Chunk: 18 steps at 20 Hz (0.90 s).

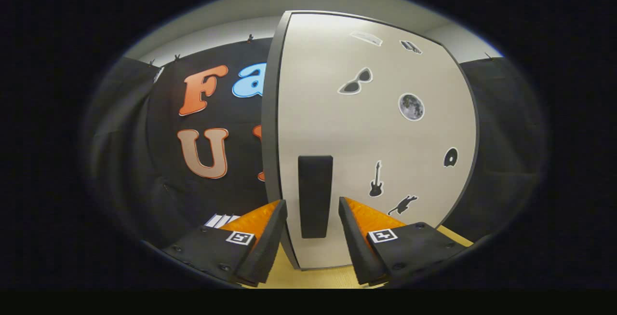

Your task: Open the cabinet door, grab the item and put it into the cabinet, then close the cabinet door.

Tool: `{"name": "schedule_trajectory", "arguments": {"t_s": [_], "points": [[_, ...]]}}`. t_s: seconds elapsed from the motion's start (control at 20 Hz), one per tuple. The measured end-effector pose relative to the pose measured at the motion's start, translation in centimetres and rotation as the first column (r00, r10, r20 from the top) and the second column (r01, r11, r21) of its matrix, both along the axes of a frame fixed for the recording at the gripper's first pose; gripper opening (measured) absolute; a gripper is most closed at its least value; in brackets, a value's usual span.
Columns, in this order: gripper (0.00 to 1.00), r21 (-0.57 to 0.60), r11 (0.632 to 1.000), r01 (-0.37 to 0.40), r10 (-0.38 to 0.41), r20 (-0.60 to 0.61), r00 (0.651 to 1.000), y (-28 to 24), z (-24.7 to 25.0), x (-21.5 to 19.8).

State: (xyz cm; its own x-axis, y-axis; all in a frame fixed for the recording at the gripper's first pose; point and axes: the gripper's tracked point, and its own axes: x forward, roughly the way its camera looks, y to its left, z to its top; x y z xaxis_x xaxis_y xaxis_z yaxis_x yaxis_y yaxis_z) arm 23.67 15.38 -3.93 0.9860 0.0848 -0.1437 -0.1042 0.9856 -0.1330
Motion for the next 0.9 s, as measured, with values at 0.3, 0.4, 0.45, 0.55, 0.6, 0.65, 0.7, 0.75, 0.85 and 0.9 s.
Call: {"name": "schedule_trajectory", "arguments": {"t_s": [0.3,0.4,0.45,0.55,0.6,0.65,0.7,0.75,0.85,0.9], "points": [[0.4,0.04,0.999,0.005,-0.003,-0.052,0.999,-0.2,-1.1,0.4],[0.38,0.035,0.999,0.011,-0.009,-0.054,0.999,-0.3,-1.1,0.4],[0.36,0.03,1.0,0.008,-0.006,-0.054,0.999,-0.3,-1.2,0.2],[0.35,0.02,1.0,-0.002,0.003,-0.042,0.999,-0.5,-1.3,0.2],[0.33,0.025,1.0,-0.007,0.008,-0.031,0.999,-0.4,-1.1,-0.2],[0.31,0.021,1.0,-0.013,0.014,-0.031,0.999,-0.4,-1.2,-0.4],[0.29,0.017,1.0,-0.02,0.021,-0.029,0.999,-0.4,-1.1,-0.7],[0.29,0.017,0.999,-0.029,0.029,-0.034,0.999,-0.4,-1.1,-0.9],[0.27,0.041,0.997,-0.065,0.067,-0.046,0.997,-0.6,-0.9,-1.7],[0.26,0.054,0.995,-0.082,0.084,-0.046,0.995,-0.7,-0.6,-2.4]]}}
